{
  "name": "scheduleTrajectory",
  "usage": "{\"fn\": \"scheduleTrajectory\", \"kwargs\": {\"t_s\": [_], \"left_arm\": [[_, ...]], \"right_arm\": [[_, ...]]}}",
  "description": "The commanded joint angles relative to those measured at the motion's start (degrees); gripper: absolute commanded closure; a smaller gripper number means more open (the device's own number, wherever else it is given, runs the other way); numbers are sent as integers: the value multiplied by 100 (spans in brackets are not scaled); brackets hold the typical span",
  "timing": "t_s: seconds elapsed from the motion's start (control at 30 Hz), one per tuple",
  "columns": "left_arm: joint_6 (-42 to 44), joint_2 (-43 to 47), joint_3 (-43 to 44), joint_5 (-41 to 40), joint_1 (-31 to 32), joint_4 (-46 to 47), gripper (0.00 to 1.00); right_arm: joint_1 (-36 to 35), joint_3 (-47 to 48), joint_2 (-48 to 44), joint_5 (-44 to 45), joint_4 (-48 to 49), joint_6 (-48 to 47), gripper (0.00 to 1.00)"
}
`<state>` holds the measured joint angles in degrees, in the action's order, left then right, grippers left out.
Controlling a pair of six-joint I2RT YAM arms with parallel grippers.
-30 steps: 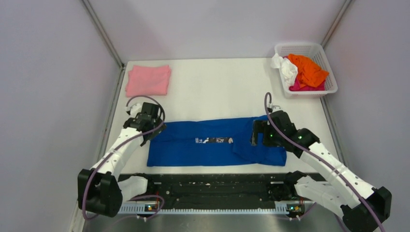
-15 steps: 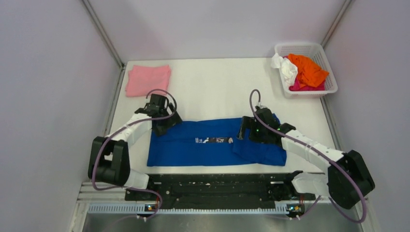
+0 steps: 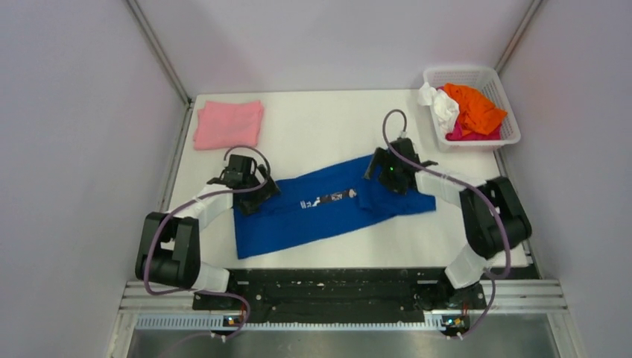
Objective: Fold and stack the t-shirts
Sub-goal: Rotate the tshirt 90 degrees
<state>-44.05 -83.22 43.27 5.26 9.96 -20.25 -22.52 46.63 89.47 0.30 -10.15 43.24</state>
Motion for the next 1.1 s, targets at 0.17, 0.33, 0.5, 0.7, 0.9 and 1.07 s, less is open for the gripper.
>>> {"fn": "scheduleTrajectory", "kwargs": {"t_s": [0.17, 0.33, 0.5, 0.7, 0.9, 1.07], "left_arm": [[-1133, 1159, -1287, 285, 1071, 113, 1], [-1880, 1017, -1699, 521, 1737, 1308, 1], [-2122, 351, -1313, 161, 2727, 1775, 1], [-2098, -521, -496, 66, 3574, 1944, 1], [-1706, -418, 106, -237, 3906, 1473, 1], [-1233, 277, 345, -752, 3988, 641, 1]], "right_arm": [[287, 3669, 3574, -265, -284, -1388, 1], [288, 6163, 5035, -972, -1088, -2053, 1], [269, 8377, 6387, -1905, -1580, -2079, 1], [158, 9381, 6855, -2115, -1125, -2176, 1], [71, 9398, 5819, -1645, -1093, -2931, 1], [59, 8949, 4556, -1005, -1246, -3261, 1]]}}
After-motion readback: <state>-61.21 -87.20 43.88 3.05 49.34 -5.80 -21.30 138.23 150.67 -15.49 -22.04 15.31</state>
